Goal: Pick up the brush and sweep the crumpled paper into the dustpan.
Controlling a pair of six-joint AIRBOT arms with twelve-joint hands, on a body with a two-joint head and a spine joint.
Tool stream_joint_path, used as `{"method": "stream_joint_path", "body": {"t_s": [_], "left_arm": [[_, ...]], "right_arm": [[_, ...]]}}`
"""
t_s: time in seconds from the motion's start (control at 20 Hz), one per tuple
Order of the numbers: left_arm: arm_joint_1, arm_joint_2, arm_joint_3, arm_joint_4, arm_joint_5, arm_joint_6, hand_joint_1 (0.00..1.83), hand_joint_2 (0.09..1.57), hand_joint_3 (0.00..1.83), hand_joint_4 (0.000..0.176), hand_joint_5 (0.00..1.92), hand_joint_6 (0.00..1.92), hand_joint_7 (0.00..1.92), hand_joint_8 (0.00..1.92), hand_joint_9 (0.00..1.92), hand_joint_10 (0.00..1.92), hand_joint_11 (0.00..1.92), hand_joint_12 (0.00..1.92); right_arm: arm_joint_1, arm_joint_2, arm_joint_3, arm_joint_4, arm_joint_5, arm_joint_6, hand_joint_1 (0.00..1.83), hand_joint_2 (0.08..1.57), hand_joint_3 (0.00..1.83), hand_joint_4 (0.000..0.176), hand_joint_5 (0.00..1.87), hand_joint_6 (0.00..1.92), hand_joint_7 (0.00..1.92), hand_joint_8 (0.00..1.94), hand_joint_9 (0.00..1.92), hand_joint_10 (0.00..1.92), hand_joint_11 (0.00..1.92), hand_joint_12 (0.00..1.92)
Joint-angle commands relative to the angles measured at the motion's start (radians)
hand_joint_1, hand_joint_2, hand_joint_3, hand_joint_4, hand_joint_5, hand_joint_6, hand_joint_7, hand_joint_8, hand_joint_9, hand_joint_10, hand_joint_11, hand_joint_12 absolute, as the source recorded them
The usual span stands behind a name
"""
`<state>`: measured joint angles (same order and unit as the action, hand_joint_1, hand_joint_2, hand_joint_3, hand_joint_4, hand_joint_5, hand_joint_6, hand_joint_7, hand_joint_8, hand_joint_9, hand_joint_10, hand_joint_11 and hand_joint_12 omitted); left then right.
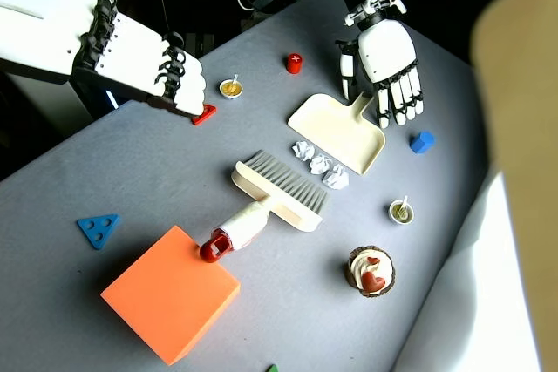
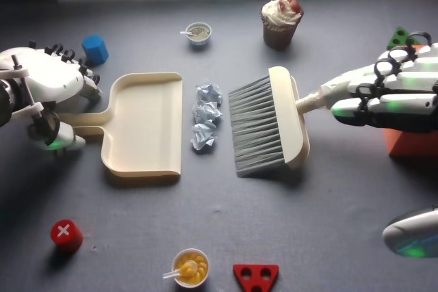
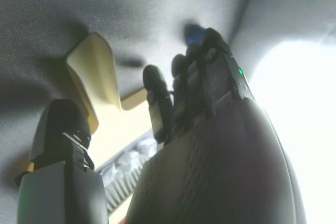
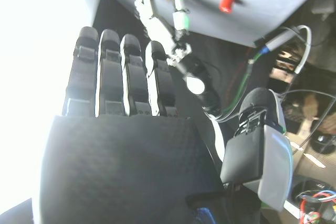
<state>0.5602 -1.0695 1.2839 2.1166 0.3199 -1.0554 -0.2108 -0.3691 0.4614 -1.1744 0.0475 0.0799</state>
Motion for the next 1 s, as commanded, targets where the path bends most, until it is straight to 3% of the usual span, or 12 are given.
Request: {"method": "stream_joint_path", "body": {"t_s": [0.0,0.1,0.15,0.3,0.35,0.4,0.45,0.65,0.7,0.75,0.85,0.95], "left_arm": [[-0.001,0.000,0.004,0.031,0.083,0.003,0.84,1.12,0.00,0.033,0.53,0.02,0.25,0.01,0.18,0.01,0.15,0.01],[0.000,-0.004,0.003,0.031,0.084,0.003,0.84,1.12,0.00,0.035,0.53,0.01,0.25,0.00,0.18,0.00,0.15,0.01],[0.000,-0.006,0.003,0.031,0.084,0.003,0.89,1.11,0.00,0.021,0.56,0.01,0.23,0.00,0.17,0.00,0.16,0.01],[0.002,-0.014,0.000,0.030,0.087,0.002,0.94,1.11,0.00,0.012,0.60,0.02,0.25,0.01,0.19,0.01,0.16,0.01],[0.002,-0.016,0.000,0.029,0.088,0.002,0.92,1.10,0.00,0.022,0.64,0.01,0.27,0.00,0.20,0.00,0.17,0.01],[0.002,-0.018,0.000,0.029,0.089,0.002,0.91,1.11,0.00,0.012,0.64,0.01,0.24,0.00,0.18,0.00,0.16,0.01],[0.002,-0.020,-0.001,0.029,0.090,0.002,0.92,1.12,0.00,0.002,0.65,0.01,0.24,0.00,0.18,0.00,0.16,0.00],[0.002,-0.024,-0.001,0.031,0.092,0.003,0.98,1.12,0.01,0.000,0.82,0.02,0.24,0.00,0.18,0.01,0.16,0.01],[0.002,-0.025,-0.001,0.031,0.092,0.003,1.01,1.16,0.00,0.058,0.88,0.88,0.27,0.00,0.20,0.00,0.18,0.01],[0.002,-0.026,-0.001,0.032,0.093,0.003,1.03,1.16,0.00,0.049,0.88,1.08,0.30,0.00,0.21,0.00,0.19,0.01],[0.002,-0.027,-0.001,0.032,0.093,0.004,1.06,1.15,0.00,0.006,0.91,1.09,0.31,0.00,0.22,0.00,0.20,0.02],[0.001,-0.028,-0.001,0.032,0.095,0.004,1.09,1.14,0.00,0.000,0.93,1.05,0.30,0.00,0.22,0.01,0.22,0.02]], "right_arm": [[0.013,0.006,-0.008,0.007,0.046,0.016,0.00,0.96,0.00,0.000,0.20,0.00,0.15,0.00,0.14,0.00,0.14,0.00],[0.023,0.007,-0.009,-0.219,0.051,0.311,0.00,0.96,0.00,0.000,0.20,0.00,0.15,0.00,0.14,0.00,0.14,0.00],[0.031,0.007,-0.006,-0.330,0.051,0.459,0.00,0.96,0.00,0.000,0.20,0.00,0.15,0.00,0.15,0.00,0.15,0.01],[0.041,0.004,-0.004,-0.607,0.008,0.764,0.00,0.96,0.00,0.000,0.20,0.00,0.15,0.00,0.15,0.00,0.13,0.00],[0.041,0.003,-0.006,-0.762,-0.021,0.903,0.00,0.96,0.00,0.000,0.19,0.00,0.15,0.00,0.14,0.00,0.12,0.00],[0.041,0.003,-0.006,-0.873,-0.037,1.026,0.00,0.96,0.00,0.000,0.19,0.00,0.15,0.00,0.14,0.00,0.13,0.00],[0.041,0.003,-0.005,-0.923,-0.050,1.075,0.00,0.96,0.00,0.000,0.19,0.00,0.15,0.00,0.14,0.00,0.13,0.00],[0.041,0.003,0.001,-0.928,-0.083,1.076,0.00,0.96,0.00,0.000,0.18,0.01,0.13,0.00,0.13,0.00,0.11,0.00],[0.041,0.003,0.001,-0.930,-0.087,1.076,0.00,0.96,0.00,0.000,0.20,0.01,0.16,0.01,0.15,0.01,0.13,0.01],[0.041,0.003,0.001,-0.933,-0.091,1.076,0.00,0.96,0.00,0.000,0.22,0.02,0.18,0.02,0.17,0.01,0.15,0.02],[0.041,0.003,0.002,-0.934,-0.104,1.076,0.00,0.96,0.00,0.000,0.20,0.01,0.16,0.01,0.15,0.00,0.14,0.01],[0.041,0.003,0.003,-0.934,-0.110,1.076,0.00,0.96,0.00,0.000,0.20,0.01,0.16,0.01,0.16,0.00,0.15,0.02]]}}
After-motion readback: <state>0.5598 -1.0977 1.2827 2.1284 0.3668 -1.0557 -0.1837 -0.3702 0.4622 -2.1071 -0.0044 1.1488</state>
